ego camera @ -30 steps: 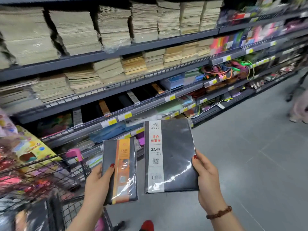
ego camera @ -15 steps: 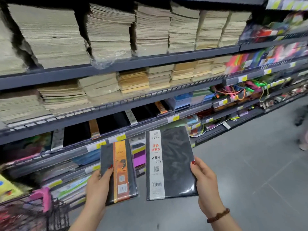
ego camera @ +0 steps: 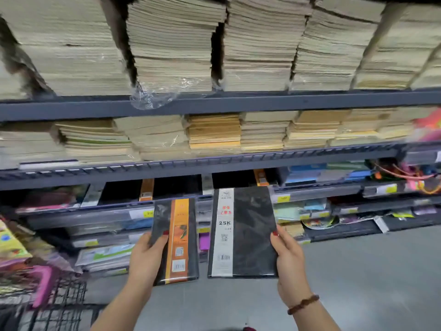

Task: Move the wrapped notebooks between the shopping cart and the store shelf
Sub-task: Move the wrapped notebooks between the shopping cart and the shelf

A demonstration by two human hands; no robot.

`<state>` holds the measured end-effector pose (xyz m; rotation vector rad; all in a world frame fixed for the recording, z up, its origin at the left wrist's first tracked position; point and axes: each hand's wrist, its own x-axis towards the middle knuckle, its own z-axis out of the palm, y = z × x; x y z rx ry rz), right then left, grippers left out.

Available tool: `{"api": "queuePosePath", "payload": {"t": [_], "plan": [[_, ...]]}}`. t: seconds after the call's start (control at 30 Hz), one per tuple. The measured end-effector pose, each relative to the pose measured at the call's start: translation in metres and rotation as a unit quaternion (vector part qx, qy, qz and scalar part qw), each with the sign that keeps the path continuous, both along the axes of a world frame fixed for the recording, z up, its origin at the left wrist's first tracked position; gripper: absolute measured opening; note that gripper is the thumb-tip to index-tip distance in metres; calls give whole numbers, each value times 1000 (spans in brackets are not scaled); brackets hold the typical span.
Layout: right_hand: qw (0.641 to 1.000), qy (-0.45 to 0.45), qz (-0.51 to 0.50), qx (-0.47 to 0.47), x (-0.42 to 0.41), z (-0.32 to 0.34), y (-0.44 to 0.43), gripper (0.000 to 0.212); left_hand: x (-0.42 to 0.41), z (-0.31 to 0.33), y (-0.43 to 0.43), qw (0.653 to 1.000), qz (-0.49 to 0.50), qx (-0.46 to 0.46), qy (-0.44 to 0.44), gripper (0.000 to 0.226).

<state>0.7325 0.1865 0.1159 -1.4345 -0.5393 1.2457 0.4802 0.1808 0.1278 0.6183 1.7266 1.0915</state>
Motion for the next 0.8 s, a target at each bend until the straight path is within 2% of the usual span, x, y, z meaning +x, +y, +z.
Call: {"api": "queuePosePath", "payload": {"t": [0.13, 0.27, 0.47, 0.63, 0.8], "plan": [[998, -3, 56, -35, 28, -20, 42, 26, 31, -6, 16, 999, 49, -4, 8, 13], [993, 2, 98, -61, 44, -35, 82, 30, 52, -15, 27, 994, 109, -7, 4, 11], [990, 30, 100, -95, 38, -59, 122, 30, 54, -40, 41, 988, 151, -30, 5, 17], [990, 35, 116, -67, 20, -84, 147, 25, 46, -69, 57, 985, 169, -27, 11, 17], [987, 12, 149, -59, 9, -103, 162, 30, 36, -102, 67, 983, 178, -36, -8, 20]]}}
